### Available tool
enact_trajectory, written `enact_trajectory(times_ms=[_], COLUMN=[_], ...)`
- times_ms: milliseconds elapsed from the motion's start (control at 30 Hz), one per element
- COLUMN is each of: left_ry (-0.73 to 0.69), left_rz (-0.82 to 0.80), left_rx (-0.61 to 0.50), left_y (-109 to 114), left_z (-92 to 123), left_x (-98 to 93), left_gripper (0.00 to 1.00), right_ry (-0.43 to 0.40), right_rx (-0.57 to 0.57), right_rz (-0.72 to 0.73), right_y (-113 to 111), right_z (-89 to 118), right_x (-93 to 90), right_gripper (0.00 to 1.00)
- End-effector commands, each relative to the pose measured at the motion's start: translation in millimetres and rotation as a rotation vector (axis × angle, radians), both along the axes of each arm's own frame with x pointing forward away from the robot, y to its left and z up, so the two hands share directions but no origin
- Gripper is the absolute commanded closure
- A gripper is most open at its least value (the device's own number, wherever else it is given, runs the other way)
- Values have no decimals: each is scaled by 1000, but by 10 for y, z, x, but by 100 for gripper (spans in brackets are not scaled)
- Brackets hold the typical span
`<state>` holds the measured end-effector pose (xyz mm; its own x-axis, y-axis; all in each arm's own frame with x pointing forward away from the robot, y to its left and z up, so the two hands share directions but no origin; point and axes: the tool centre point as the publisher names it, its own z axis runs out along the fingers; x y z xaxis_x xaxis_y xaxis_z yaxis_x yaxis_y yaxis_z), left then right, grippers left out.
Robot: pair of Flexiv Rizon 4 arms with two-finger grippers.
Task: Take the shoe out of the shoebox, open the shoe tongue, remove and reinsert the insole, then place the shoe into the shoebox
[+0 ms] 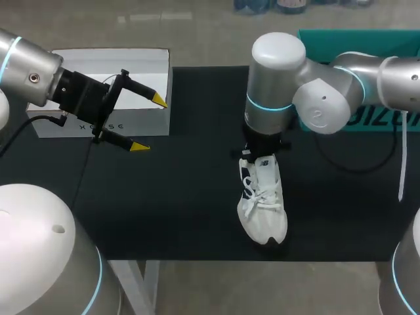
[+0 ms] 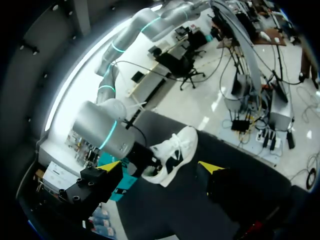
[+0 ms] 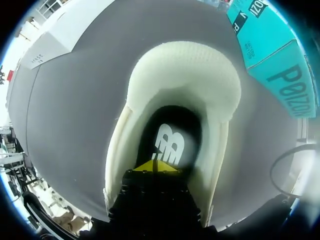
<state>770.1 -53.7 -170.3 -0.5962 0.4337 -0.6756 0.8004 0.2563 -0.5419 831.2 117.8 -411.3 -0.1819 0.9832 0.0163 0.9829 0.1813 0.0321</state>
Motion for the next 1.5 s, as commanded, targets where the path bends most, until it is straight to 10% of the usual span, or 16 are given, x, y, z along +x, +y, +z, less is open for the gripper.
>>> enact_trajectory(times_ms=[33,667,1033,1167,1267,1500], left_ry=[0,0,0,0,0,0], left_rz=[0,0,0,0,0,0], left_rx=[3,3,3,3,3,3], left_y=[3,3,3,3,3,3], left_z=[4,4,4,4,4,4], left_x=[-3,-3,-3,-3,-3,-3], left_gripper=[0,0,0,0,0,0], right_ry=[-10,-28,46,72,95,109], right_rx=[-7,-48,-23,-11,-9,6], right_rz=[-4,-13,4,12,18,11], right_y=[-9,-280,-188,-134,-111,-103], right_z=[24,488,386,328,259,161], right_x=[-12,-139,-234,-236,-233,-241], right_gripper=[100,100,100,55,0,0])
